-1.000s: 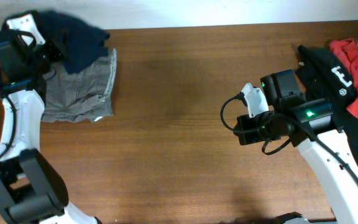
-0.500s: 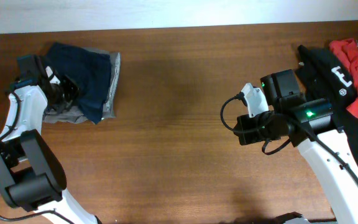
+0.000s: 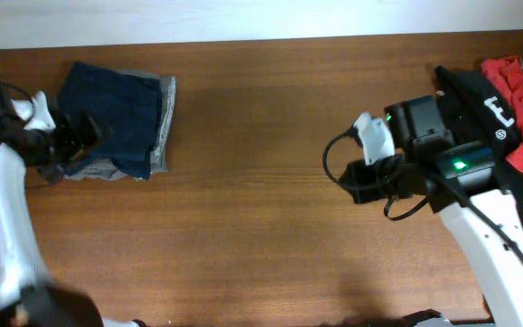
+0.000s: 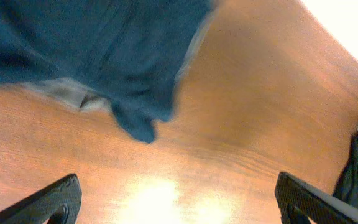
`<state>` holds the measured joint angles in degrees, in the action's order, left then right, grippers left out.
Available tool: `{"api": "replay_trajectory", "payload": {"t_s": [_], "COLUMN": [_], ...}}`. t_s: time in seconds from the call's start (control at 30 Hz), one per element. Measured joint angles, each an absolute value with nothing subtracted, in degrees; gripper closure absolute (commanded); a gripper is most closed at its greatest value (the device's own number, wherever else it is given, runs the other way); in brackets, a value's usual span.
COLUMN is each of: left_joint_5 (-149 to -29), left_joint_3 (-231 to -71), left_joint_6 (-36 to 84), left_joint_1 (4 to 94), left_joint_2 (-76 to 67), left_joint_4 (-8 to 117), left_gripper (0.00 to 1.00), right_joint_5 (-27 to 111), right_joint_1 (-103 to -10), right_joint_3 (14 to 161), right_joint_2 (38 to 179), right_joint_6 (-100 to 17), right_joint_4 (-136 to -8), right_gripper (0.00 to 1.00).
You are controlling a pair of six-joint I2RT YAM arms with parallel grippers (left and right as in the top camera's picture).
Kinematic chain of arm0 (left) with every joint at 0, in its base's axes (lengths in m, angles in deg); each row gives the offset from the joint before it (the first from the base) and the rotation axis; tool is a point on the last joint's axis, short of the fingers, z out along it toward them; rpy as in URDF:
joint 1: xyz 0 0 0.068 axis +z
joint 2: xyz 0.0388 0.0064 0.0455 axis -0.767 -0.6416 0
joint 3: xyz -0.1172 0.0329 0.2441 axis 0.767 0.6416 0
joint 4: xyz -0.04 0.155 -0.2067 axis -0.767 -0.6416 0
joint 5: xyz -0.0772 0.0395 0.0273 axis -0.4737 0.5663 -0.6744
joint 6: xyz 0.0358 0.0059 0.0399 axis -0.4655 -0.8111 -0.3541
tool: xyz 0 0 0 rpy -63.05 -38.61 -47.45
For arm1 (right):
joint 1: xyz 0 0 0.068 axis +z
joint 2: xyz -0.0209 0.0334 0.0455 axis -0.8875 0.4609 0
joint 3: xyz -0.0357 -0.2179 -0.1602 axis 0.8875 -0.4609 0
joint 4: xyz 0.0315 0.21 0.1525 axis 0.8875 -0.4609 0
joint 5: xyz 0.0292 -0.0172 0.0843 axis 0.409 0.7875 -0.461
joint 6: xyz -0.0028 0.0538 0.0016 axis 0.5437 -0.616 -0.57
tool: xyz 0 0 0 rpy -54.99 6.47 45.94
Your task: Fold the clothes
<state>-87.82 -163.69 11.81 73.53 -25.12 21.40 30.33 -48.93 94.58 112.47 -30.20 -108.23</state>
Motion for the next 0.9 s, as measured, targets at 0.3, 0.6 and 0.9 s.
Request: {"api": "replay_trajectory", "payload": {"t_s": [0.3,0.6,0.9], "left_joint_5": [-78.0,-73.0,-73.5], "left_joint_3": [-170.1,-170.1,-170.0], "left_joint_6": [2.0,2.4,3.3], "left_joint_1": [60.4,59.8,59.8], "left_joint_2": [5.7,16.2,17.8], "left_joint_4": [6.8,7.9,-2.1], "left_gripper": [0.01,0.01,0.01], "right_joint_5": [30.5,30.5,31.7], "right_joint_1": [-48.9,-48.9,-49.0], "right_joint_3": [112.7,114.2,114.2], "right_joint_2": [104.5,93.4,93.1], "right_joint_6": [-30.0,-29.9,-29.9], "right_joint_4": [-109.9,-110.6,-111.9], "right_gripper": [0.01,0.01,0.01]}}
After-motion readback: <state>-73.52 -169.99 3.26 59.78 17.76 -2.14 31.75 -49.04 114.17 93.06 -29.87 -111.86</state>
